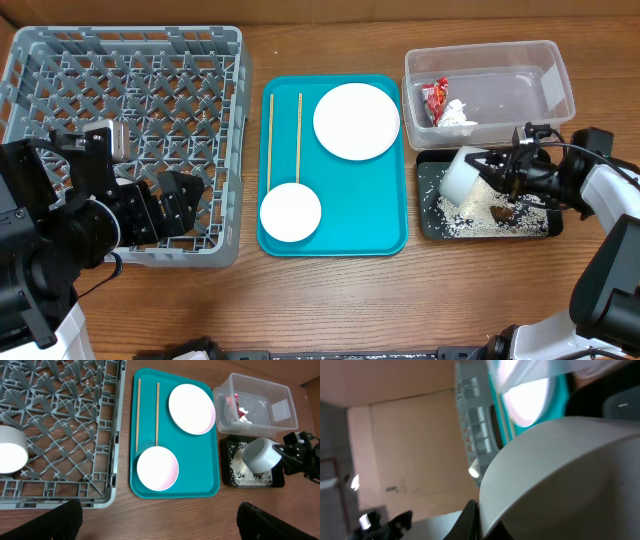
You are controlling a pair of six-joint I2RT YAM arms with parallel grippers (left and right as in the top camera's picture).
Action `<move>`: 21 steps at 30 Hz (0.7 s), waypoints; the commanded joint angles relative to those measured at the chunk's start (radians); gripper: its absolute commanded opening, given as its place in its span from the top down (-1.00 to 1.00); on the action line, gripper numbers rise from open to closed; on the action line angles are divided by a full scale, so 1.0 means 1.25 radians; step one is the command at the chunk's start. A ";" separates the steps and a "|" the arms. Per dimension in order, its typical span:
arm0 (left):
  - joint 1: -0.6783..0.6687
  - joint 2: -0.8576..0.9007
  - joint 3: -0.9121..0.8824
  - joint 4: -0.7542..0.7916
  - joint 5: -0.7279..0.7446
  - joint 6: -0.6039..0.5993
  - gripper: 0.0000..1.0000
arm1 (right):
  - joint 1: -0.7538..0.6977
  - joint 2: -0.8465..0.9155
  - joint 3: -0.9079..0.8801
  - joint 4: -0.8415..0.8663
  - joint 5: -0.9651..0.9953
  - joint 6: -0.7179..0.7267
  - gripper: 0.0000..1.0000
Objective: Sort waste into correct bins and load items into the dishwasher
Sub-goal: 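Return the emptied bowl to the teal tray with the right gripper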
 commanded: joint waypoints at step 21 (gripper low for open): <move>-0.003 0.001 0.016 -0.002 0.005 0.018 -1.00 | 0.685 -0.101 0.253 -0.191 0.847 0.070 0.92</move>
